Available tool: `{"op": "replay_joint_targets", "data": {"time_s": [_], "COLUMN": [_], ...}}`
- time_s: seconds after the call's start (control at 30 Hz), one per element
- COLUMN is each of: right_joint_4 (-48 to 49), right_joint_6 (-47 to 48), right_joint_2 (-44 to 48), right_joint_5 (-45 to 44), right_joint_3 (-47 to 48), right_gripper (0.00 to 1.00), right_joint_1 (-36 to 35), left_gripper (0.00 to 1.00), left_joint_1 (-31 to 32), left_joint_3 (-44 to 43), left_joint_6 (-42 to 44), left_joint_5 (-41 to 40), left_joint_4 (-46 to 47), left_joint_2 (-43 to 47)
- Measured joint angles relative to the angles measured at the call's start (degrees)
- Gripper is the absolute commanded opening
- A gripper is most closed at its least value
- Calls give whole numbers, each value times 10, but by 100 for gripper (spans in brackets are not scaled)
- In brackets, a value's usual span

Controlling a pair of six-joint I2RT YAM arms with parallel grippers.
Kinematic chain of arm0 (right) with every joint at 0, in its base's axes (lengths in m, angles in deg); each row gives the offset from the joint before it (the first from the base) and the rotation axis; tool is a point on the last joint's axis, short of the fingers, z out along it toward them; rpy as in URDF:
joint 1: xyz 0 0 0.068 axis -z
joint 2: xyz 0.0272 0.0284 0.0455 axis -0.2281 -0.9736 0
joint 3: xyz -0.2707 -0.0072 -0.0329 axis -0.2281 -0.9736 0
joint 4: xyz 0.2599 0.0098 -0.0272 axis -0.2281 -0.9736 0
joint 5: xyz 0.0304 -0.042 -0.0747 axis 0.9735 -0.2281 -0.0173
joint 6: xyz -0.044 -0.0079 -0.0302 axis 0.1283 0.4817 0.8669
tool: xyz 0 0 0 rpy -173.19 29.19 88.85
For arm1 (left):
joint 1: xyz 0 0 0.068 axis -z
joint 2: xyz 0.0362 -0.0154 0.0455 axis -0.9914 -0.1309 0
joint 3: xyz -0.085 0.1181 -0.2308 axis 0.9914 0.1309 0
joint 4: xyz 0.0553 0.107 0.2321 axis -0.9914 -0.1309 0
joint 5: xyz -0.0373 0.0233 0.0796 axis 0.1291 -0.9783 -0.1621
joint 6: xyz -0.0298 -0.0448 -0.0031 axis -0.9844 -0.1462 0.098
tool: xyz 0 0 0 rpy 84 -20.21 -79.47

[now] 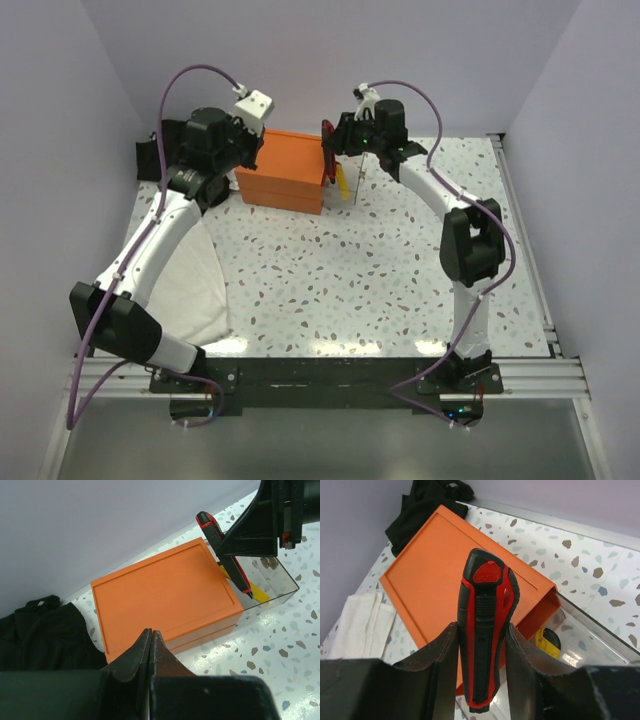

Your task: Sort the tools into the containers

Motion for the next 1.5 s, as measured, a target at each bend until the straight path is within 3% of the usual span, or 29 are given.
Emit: {"op": "replay_joint_targets", "data": {"time_s": [0.17, 0.2, 0.27, 0.53, 0.7, 0.73, 0.8, 0.83, 0.9, 1.5], "right_joint_4": [-13, -12, -11, -21, -27, -28, -31, -32, -34, -57], "right_joint_6": [3, 3, 5, 9, 13, 16, 23, 24, 28, 54], "right_joint_2": [-19, -18, -16, 45, 129, 144, 164, 170, 172, 35], "right_joint_5": [-29, -31, -41, -63, -97, -111, -137, -149, -167, -207], "right_joint_3": [5, 5, 4, -50, -88, -93, -97, -98, -101, -108], "right_gripper": [10, 19, 49, 64, 57, 43, 25, 10, 0, 5], "right_joint_1": [0, 1, 3, 7, 7, 7, 7, 8, 14, 31], "left_gripper": [0, 0, 0, 0, 0, 0, 0, 0, 0, 0], "left_joint_1": [0, 0, 0, 0, 0, 0, -1, -1, -1, -4], "left_joint_3": [24, 26, 29, 28, 24, 24, 23, 23, 22, 22], "left_joint_6": [0, 1, 3, 3, 15, 18, 27, 29, 36, 42], "left_joint_5": [-7, -8, -8, -6, -10, -13, -19, -21, -24, -22], "left_joint_4": [0, -1, -1, 12, 28, 33, 43, 47, 54, 67], "left_joint_2": [2, 2, 2, -13, -50, -60, -78, -85, -101, -174]}}
